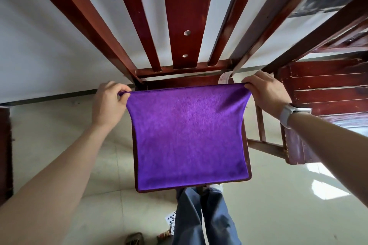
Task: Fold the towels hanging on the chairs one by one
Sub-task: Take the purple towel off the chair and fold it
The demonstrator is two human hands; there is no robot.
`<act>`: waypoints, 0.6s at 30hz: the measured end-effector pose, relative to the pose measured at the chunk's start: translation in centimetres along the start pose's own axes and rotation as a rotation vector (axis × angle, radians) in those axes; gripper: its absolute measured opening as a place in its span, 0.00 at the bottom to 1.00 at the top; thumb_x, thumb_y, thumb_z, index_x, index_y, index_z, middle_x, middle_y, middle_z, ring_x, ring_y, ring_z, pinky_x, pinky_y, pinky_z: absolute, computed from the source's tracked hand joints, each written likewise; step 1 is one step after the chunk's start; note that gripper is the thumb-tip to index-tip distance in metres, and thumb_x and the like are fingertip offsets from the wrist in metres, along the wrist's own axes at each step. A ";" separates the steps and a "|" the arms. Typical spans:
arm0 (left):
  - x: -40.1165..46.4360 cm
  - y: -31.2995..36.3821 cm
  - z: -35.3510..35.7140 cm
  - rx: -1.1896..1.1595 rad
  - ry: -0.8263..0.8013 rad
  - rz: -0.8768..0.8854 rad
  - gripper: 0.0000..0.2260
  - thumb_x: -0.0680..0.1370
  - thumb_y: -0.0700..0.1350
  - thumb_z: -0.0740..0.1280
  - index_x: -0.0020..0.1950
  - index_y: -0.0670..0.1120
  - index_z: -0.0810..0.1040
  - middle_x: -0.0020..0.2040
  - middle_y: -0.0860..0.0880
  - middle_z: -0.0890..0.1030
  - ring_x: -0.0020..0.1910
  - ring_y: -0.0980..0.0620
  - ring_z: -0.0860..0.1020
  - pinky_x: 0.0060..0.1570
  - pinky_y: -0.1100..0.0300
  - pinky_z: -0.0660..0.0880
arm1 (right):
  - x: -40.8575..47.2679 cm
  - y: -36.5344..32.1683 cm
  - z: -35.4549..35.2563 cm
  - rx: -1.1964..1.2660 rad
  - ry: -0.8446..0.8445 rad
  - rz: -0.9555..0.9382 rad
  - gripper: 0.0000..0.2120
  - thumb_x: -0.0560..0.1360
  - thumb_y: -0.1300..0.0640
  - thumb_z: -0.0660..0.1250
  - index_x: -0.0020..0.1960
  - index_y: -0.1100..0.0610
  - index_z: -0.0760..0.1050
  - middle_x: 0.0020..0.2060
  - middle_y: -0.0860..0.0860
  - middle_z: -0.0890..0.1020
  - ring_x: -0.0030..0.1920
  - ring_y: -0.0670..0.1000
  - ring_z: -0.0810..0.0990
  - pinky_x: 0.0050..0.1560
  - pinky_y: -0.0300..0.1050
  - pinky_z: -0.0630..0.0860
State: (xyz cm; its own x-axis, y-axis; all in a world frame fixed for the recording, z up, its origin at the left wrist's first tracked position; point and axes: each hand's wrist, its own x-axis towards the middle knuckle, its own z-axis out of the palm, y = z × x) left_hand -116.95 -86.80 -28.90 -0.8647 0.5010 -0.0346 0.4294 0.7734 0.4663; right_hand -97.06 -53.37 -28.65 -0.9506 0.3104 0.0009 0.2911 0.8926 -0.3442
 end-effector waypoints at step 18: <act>-19.7 -4.0 4.2 0.185 -0.123 0.328 0.07 0.73 0.41 0.61 0.41 0.43 0.78 0.40 0.47 0.80 0.42 0.50 0.74 0.39 0.57 0.67 | -19.6 -1.3 5.2 -0.199 -0.161 -0.276 0.05 0.66 0.65 0.66 0.40 0.59 0.77 0.36 0.54 0.80 0.36 0.58 0.78 0.36 0.48 0.72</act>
State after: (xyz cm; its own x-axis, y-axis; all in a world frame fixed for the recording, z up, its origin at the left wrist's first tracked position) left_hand -100.59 -98.15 -33.78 -0.6414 0.7669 -0.0213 0.7268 0.6162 0.3034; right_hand -79.38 -62.37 -33.09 -0.9964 0.0081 -0.0847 0.0218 0.9865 -0.1624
